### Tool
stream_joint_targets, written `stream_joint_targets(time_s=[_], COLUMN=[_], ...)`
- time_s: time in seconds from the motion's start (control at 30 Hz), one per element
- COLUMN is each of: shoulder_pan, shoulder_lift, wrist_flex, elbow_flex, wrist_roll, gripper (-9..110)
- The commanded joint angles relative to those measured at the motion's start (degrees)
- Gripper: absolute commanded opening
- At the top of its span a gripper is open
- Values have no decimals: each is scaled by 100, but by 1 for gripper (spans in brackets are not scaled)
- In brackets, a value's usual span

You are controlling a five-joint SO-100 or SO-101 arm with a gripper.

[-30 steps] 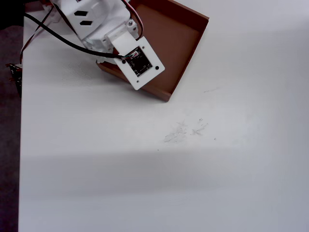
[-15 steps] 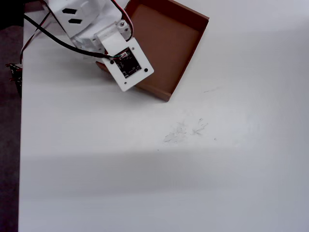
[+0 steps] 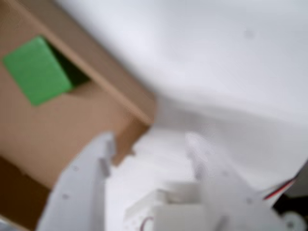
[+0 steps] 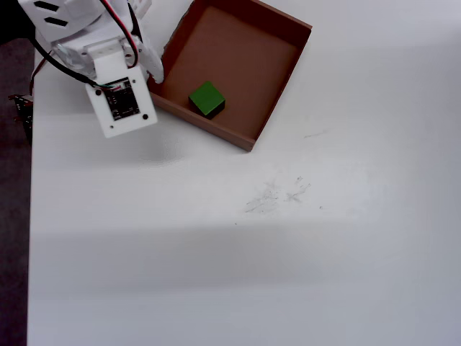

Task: Grasp a green cube and put it in a box.

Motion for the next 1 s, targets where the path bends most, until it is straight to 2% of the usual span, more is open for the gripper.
stream_joint_targets(time_s=[0.0,0.3,0.4,0.47,0.97], shoulder_pan=[571,1907,2382,2479,2593], shoulder_lift=[413,2628,3313,3357,3366], wrist_flex=[193,387,422,44,255], elbow_flex=[105,1688,2030,2461,2461], wrist_roll=[62,1222,1327,1327,1336], gripper=[22,22,22,22,22])
